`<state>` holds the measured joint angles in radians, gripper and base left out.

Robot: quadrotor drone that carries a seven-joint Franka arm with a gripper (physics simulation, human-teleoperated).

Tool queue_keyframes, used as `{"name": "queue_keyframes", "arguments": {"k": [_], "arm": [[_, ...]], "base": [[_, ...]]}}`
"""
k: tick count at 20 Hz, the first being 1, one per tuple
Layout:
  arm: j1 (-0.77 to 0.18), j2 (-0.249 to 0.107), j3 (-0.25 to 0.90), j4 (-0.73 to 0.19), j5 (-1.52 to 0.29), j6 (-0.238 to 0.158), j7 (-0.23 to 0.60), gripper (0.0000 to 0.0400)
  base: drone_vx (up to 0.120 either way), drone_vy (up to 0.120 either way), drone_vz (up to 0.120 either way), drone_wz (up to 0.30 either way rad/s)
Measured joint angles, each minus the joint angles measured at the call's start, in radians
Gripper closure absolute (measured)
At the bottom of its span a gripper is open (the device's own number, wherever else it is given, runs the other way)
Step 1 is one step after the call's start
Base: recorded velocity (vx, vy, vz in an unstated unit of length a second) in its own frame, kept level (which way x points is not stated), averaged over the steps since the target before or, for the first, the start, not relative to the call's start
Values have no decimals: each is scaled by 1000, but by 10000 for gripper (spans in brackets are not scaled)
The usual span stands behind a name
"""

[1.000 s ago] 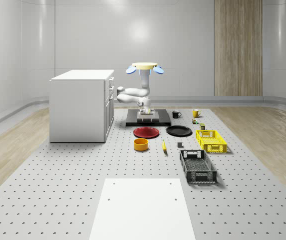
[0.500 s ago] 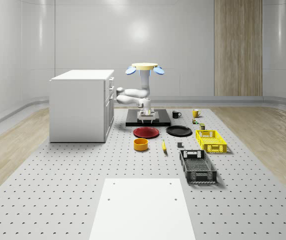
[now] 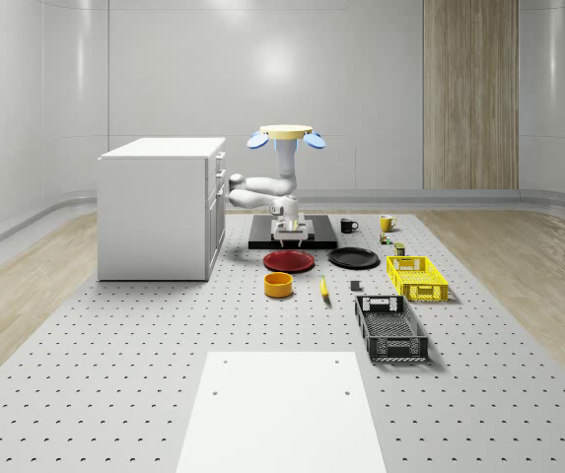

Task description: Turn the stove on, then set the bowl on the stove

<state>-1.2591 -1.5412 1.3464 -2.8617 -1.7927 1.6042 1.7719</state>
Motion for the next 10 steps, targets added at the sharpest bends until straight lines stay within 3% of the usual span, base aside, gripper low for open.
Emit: {"name": "queue_keyframes", "arguments": {"k": [10], "arm": [[-1,-3,0,0,1,3,1,0]], "base": [[120,0,0,0]]}}
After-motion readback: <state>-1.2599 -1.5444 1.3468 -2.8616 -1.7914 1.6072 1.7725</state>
